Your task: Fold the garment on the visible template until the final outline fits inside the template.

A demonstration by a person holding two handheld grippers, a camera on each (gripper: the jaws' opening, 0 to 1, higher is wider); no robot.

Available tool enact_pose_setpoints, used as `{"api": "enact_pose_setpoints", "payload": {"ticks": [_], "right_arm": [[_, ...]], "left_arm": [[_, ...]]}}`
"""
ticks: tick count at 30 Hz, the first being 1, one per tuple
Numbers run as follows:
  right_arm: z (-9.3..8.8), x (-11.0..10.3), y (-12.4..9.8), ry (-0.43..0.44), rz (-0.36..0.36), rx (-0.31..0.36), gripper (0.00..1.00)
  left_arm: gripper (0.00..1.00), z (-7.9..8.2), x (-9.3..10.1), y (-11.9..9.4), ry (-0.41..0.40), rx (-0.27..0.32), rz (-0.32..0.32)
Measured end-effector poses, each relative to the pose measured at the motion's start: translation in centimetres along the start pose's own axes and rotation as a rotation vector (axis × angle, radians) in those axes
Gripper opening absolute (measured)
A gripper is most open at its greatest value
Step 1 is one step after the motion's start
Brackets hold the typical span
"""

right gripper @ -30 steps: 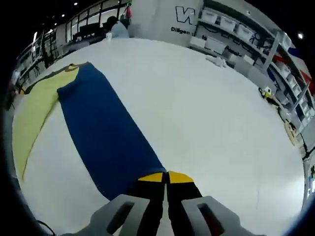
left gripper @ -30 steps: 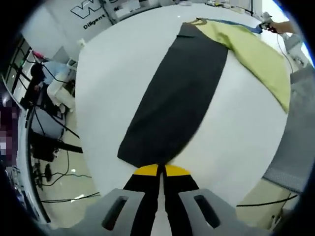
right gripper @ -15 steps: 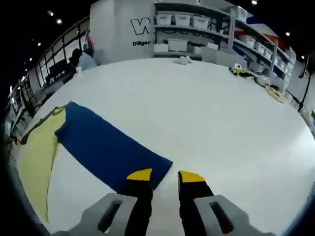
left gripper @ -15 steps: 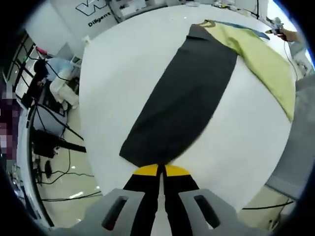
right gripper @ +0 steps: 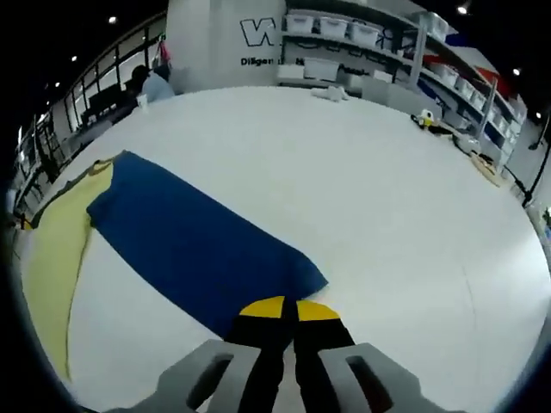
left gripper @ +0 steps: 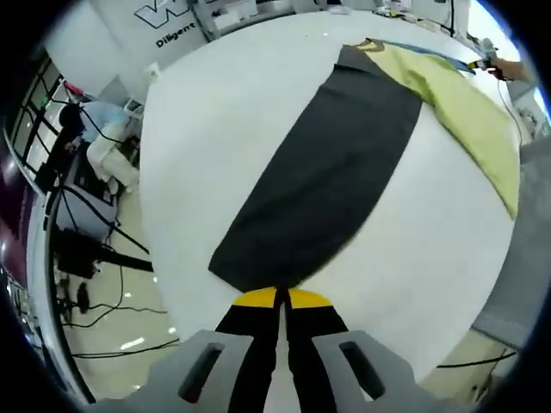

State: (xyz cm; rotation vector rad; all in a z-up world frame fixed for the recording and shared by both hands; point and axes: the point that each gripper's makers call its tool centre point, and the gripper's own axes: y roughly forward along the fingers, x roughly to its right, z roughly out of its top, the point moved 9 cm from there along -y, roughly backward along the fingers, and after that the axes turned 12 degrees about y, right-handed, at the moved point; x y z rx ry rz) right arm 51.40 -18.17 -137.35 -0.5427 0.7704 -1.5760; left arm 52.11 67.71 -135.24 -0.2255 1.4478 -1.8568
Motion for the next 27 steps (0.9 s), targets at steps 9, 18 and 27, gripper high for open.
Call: {"api": "enact_pose_setpoints", "payload": {"ticks": [9,18,27], "right_arm": [[0.3,2.5,0.0,-0.073,-0.063,-0.035,0.00],[1.2,3.1,-0.6,-0.108,-0.136,-0.100,0.03],[5.0,-2.5,0.2,-0.216,0.021,0.035,0.16]], "left_arm": [[0.05,1.6,-1.3,1.1,0.042,0.004,-0.002],[0.06,2.0,-1.9,0.2,0.018,0.031,-0.005],[0.17,4.9,-4.6,-2.0,-0.075,0.158,0.160]]}}
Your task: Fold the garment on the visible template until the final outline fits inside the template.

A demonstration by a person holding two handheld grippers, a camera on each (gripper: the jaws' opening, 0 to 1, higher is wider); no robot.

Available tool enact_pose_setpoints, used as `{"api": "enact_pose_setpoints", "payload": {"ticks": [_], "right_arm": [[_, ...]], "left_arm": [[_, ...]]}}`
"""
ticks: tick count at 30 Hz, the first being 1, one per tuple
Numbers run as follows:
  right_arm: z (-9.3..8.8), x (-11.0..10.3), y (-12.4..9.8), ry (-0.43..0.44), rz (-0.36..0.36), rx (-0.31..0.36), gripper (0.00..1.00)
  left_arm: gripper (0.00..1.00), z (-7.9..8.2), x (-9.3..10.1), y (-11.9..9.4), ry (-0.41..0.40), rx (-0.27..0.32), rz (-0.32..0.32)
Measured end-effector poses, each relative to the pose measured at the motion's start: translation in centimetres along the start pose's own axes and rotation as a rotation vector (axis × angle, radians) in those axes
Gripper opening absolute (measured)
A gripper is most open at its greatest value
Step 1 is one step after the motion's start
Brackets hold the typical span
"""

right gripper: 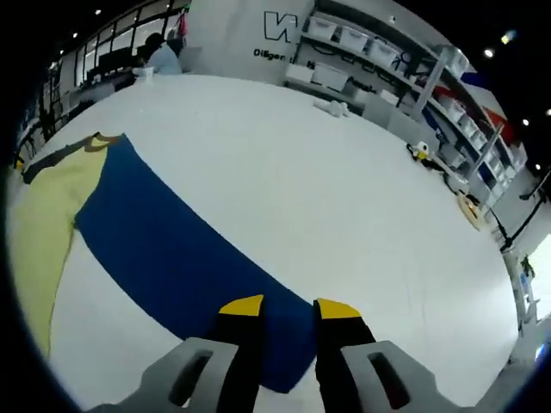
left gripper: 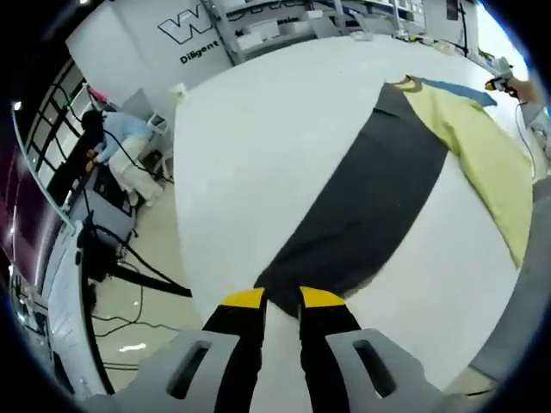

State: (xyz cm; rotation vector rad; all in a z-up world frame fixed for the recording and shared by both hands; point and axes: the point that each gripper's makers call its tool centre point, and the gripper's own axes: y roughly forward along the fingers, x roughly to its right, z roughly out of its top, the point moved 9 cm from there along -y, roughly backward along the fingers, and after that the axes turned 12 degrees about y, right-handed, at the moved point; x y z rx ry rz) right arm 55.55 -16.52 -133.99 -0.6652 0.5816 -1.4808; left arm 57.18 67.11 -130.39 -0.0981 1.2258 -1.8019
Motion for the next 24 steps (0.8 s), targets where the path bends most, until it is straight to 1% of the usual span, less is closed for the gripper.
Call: {"api": "enact_pose_setpoints", "payload": {"ticks": [1,2,3,4,5,6,7,8,9,10,11,12,14,16,17,18,21,24], "right_arm": [[0.6,-1.0,0.8,-0.014,0.055,0.006,0.17],[1.0,-1.7,1.2,-0.036,0.076,0.016,0.18],[1.4,-2.5,1.6,-0.057,0.107,0.012,0.18],[1.8,-3.9,2.2,-0.065,0.154,0.013,0.19],[2.1,-4.5,2.5,-0.072,0.171,0.019,0.21],[2.7,-5.7,3.2,-0.107,0.200,0.029,0.22],[2.9,-6.1,3.4,-0.110,0.211,0.027,0.22],[3.3,-7.4,4.1,-0.107,0.261,0.024,0.23],[3.6,-8.2,4.5,-0.121,0.276,0.025,0.24],[3.9,-9.0,4.9,-0.156,0.292,0.025,0.24],[4.2,-10.2,5.5,-0.174,0.317,0.017,0.24],[4.7,-11.3,6.2,-0.168,0.343,0.015,0.24],[5.2,-12.8,7.0,-0.191,0.373,0.018,0.26],[5.7,-14.2,7.9,-0.195,0.389,0.006,0.27],[5.9,-15.1,8.3,-0.205,0.410,0.003,0.27],[6.1,-15.6,8.7,-0.217,0.416,-0.002,0.27],[7.0,-17.2,9.6,-0.252,0.426,-0.006,0.28],[7.9,-18.3,10.3,-0.248,0.437,-0.005,0.28]], "left_arm": [[0.17,0.8,0.1,0.1,0.006,0.023,-0.003],[0.17,2.1,0.5,0.6,0.000,0.063,-0.040],[0.18,3.0,0.8,1.0,0.002,0.086,-0.064],[0.19,4.0,1.1,1.5,0.009,0.112,-0.077],[0.19,5.3,1.7,2.2,0.020,0.145,-0.107],[0.19,6.4,2.3,2.9,0.022,0.164,-0.145],[0.19,8.0,3.2,3.9,0.032,0.189,-0.185],[0.20,9.1,3.8,4.7,0.043,0.208,-0.206],[0.21,10.1,4.3,5.4,0.052,0.223,-0.228],[0.21,11.7,5.3,6.4,0.063,0.241,-0.256],[0.20,13.3,6.1,7.4,0.071,0.266,-0.280],[0.20,14.3,6.8,8.2,0.077,0.277,-0.302],[0.21,16.1,8.0,9.5,0.107,0.284,-0.337],[0.21,18.1,9.2,11.1,0.109,0.296,-0.361],[0.21,19.0,9.7,11.8,0.111,0.302,-0.384],[0.22,19.8,10.2,12.6,0.112,0.297,-0.391],[0.24,21.6,11.4,14.2,0.131,0.288,-0.424],[0.23,23.1,12.0,15.1,0.145,0.286,-0.433]]}}
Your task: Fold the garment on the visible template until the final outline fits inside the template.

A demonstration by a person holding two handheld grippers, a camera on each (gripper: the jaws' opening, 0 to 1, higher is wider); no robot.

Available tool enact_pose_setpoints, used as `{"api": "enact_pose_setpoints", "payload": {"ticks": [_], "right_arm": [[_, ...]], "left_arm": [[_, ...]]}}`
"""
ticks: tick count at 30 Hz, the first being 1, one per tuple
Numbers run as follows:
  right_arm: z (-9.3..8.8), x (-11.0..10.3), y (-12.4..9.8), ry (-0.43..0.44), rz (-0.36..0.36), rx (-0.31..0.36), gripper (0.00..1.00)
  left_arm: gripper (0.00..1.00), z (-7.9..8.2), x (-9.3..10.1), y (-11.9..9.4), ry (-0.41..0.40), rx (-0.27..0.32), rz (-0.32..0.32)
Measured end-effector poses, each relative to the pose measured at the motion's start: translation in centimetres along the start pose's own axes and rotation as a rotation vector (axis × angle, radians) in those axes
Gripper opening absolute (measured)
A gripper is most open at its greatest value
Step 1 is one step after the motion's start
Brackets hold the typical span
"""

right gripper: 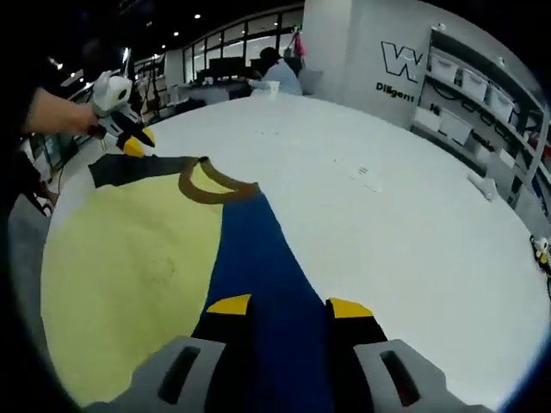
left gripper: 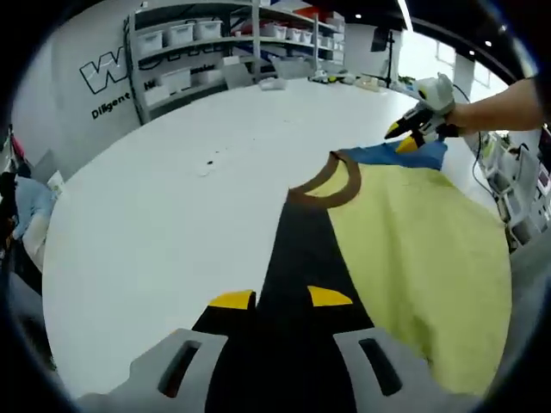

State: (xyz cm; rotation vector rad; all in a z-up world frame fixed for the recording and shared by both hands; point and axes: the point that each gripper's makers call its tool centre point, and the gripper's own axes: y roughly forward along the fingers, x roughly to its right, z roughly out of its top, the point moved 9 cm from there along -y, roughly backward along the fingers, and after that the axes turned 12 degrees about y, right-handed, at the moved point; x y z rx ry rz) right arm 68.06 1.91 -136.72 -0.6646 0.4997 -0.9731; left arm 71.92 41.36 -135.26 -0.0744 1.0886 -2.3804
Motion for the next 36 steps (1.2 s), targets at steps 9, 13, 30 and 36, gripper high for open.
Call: {"api": "enact_pose_setpoints", "payload": {"ticks": [9,13,30,36], "right_arm": [[0.8,-0.7,1.9,-0.024,-0.007,-0.038,0.21],[1.1,-1.1,2.5,-0.042,-0.001,-0.016,0.00],[3.7,0.9,5.3,-0.048,-0.060,0.048,0.00],[3.6,0.7,4.0,-0.064,-0.049,0.052,0.01]], "left_arm": [[0.18,0.3,-0.1,2.3,-0.001,-0.082,-0.026],[0.05,0.3,-0.5,2.5,0.005,-0.075,-0.030],[0.06,0.8,-4.3,3.0,-0.066,-0.044,0.099],[0.11,0.2,-4.7,1.1,-0.045,-0.068,0.140]]}}
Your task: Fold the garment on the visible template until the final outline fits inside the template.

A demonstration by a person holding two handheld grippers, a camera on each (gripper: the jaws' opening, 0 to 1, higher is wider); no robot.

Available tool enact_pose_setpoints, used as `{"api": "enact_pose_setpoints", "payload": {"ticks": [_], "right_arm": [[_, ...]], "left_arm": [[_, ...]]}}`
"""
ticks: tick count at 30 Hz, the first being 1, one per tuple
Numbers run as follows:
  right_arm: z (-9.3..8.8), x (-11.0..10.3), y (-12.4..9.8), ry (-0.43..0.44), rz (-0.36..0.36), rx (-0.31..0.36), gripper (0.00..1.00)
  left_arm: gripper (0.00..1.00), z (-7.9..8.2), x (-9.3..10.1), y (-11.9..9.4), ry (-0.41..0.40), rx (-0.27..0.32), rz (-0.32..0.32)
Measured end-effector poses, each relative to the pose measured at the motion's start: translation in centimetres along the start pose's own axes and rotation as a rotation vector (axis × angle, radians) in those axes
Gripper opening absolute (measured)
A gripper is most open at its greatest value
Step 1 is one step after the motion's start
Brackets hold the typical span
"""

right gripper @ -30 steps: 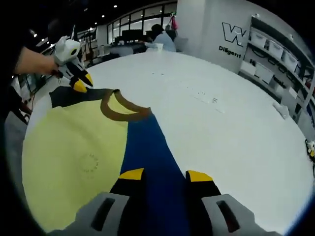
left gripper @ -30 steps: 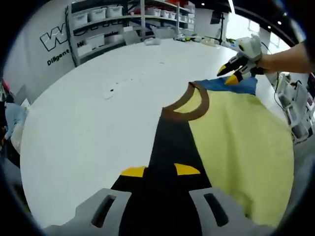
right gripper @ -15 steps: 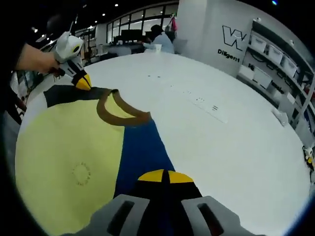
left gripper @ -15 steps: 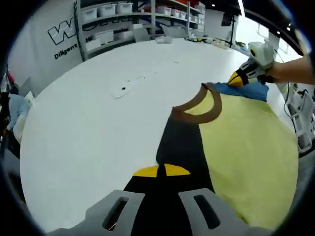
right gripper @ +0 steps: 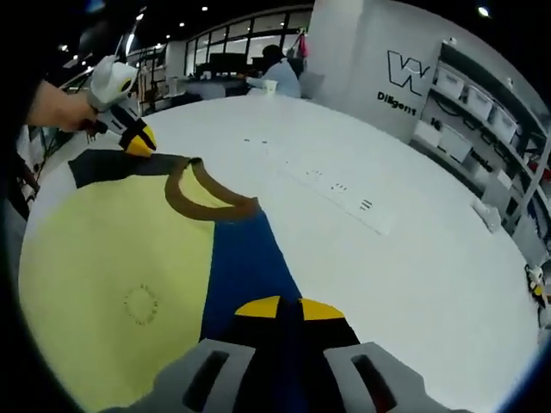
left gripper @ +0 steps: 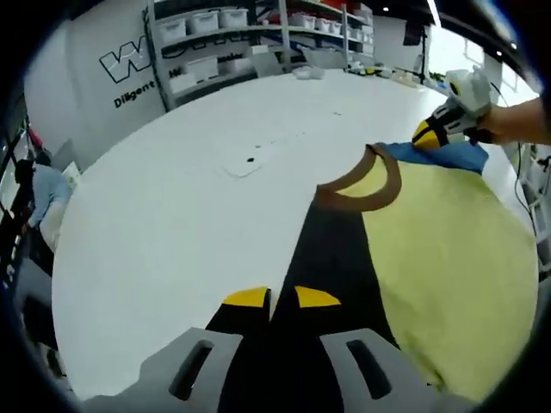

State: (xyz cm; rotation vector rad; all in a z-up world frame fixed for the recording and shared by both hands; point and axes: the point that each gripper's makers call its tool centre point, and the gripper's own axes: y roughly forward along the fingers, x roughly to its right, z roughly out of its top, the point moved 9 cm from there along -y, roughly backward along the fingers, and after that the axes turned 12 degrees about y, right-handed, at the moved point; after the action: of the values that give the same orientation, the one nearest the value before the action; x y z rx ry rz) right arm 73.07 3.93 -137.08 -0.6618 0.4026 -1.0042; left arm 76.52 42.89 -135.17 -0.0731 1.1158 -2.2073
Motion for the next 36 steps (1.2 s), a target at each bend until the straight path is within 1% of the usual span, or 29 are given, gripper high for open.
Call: {"api": "enact_pose_setpoints", "payload": {"ticks": [1,2,3,4,5,6,7,9,10,12,13,14,15,17,18,19,20,21,22,23,24,25,26,28,32,35,36], "right_arm": [[-0.3,-0.2,-0.6,-0.020,0.004,-0.005,0.03],[-0.6,-0.3,-1.1,-0.019,0.009,0.000,0.05],[-1.0,-0.7,-1.7,-0.018,0.032,0.011,0.07],[-1.4,-0.9,-2.3,-0.028,0.036,0.012,0.08],[-1.7,-1.0,-2.9,-0.034,0.034,0.019,0.09],[-2.1,-1.4,-3.8,-0.026,0.059,0.045,0.09],[-2.5,-1.7,-4.4,-0.030,0.063,0.045,0.10],[-3.9,-1.8,-5.6,-0.048,0.061,0.039,0.13],[-4.7,-1.7,-6.3,-0.049,0.058,0.038,0.14],[-5.9,-1.4,-7.1,-0.041,0.052,0.027,0.15],[-6.8,-0.9,-7.7,-0.021,0.039,0.019,0.16],[-7.1,-0.8,-7.8,-0.006,0.037,0.015,0.17],[-7.9,-0.4,-8.3,0.008,0.032,0.009,0.19],[-9.0,0.1,-9.1,0.020,0.017,-0.009,0.19],[-9.5,0.4,-9.5,0.030,0.009,-0.017,0.20],[-10.3,0.8,-9.8,0.041,0.008,-0.032,0.21],[-10.4,1.0,-10.0,0.095,0.020,0.010,0.23],[-10.8,1.7,-10.4,0.110,0.009,-0.008,0.25],[-11.0,2.1,-10.6,0.115,0.008,-0.004,0.26],[-11.2,2.3,-10.8,0.119,0.013,-0.003,0.26],[-11.6,2.7,-11.0,0.145,0.014,0.002,0.28],[-11.8,3.0,-11.2,0.165,0.011,0.008,0.29],[-12.0,3.5,-11.5,0.154,0.006,0.006,0.29],[-12.1,4.3,-11.7,0.174,-0.013,-0.004,0.27],[-11.9,4.4,-11.8,0.176,-0.012,-0.013,0.28],[-11.7,4.5,-11.9,0.171,-0.017,-0.037,0.29],[-11.6,4.6,-12.0,0.166,-0.018,-0.036,0.28]], "left_arm": [[0.13,-0.2,0.0,-0.5,0.003,0.002,-0.004],[0.19,-0.5,0.0,-1.2,0.006,0.004,-0.005],[0.22,-0.7,0.0,-1.9,0.008,0.016,-0.004],[0.25,-1.2,0.2,-2.8,0.006,0.024,-0.005],[0.26,-1.5,0.2,-3.5,0.007,0.026,-0.007],[0.27,-2.3,0.4,-4.7,0.007,0.041,0.007],[0.27,-2.9,0.6,-5.4,0.014,0.042,0.004],[0.29,-4.7,1.0,-6.8,0.036,0.014,0.008],[0.32,-5.5,1.1,-7.2,0.030,-0.004,0.010],[0.32,-6.9,1.4,-8.0,0.006,-0.007,0.008],[0.35,-8.0,1.4,-8.3,0.001,-0.037,0.007],[0.37,-8.8,1.5,-8.6,-0.015,-0.065,0.015],[0.39,-9.9,1.4,-8.9,-0.050,-0.087,0.012],[0.45,-11.1,1.6,-9.3,-0.049,-0.100,0.016],[0.48,-11.7,1.6,-9.5,-0.044,-0.124,0.032],[0.49,-12.3,1.6,-9.7,-0.050,-0.148,0.028],[0.49,-12.3,1.7,-9.5,-0.073,-0.045,0.018],[0.51,-13.0,1.5,-10.0,-0.100,-0.088,0.022],[0.55,-13.7,1.3,-10.5,-0.139,-0.102,0.041],[0.56,-14.1,1.1,-10.7,-0.154,-0.106,0.036],[0.57,-14.6,0.9,-10.9,-0.151,-0.097,0.042],[0.59,-14.8,0.7,-11.0,-0.155,-0.090,0.044],[0.60,-15.2,0.7,-11.3,-0.178,-0.082,0.045],[0.61,-15.5,0.5,-11.5,-0.180,-0.075,0.052],[0.63,-15.4,0.7,-11.5,-0.178,-0.075,0.054],[0.65,-15.4,0.7,-11.5,-0.180,-0.081,0.064],[0.63,-15.3,0.7,-11.7,-0.176,-0.084,0.065]]}}
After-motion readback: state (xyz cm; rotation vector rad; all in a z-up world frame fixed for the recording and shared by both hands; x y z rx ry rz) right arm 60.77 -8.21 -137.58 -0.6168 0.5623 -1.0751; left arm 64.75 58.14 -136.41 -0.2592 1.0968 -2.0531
